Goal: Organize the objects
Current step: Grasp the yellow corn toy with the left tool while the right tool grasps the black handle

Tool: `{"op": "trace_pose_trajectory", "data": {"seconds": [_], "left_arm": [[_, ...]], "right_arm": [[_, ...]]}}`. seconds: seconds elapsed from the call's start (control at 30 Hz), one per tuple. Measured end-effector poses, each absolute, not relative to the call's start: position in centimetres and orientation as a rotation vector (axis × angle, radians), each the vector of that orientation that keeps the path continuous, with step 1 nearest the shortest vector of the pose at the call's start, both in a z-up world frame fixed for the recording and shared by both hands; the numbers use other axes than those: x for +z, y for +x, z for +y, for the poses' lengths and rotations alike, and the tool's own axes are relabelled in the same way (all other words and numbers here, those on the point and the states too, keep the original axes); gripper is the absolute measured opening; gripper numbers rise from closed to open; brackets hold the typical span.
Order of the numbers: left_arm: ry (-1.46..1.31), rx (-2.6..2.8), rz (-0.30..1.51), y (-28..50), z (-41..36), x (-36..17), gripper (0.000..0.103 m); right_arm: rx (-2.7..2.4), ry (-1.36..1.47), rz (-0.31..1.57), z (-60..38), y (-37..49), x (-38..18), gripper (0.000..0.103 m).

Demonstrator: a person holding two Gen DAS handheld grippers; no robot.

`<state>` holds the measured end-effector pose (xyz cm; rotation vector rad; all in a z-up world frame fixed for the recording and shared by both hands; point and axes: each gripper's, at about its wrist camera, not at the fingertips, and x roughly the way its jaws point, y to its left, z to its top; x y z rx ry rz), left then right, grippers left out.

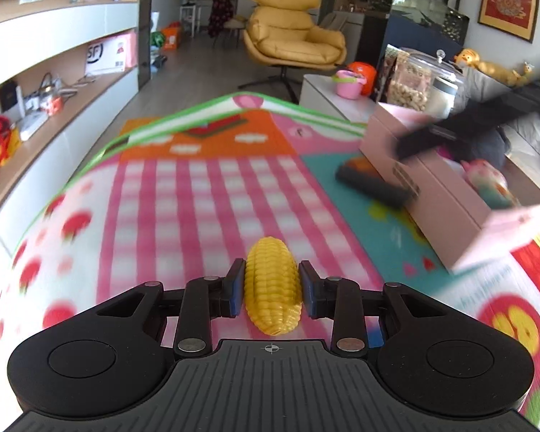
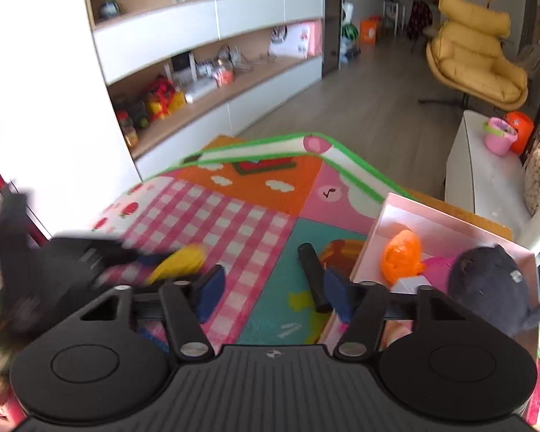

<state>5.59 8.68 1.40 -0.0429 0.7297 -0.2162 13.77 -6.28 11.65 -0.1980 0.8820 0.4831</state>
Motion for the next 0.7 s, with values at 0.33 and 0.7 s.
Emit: {"op": "trace_pose_trajectory", "data": {"seconds": [0.33,0.7], "left_arm": [[-0.093,-0.225,0.663,1.2,9.6,0.9,0.035],[-0.141,-0.24,0.647,1.1,10.4,0.7,0.035]], "right_arm": [[0.261,-0.294,1.046,-0.3,21.2,5.7,0.039],[0.32,-0.407,1.069,1.0,19.2,5.7,0.04]]}}
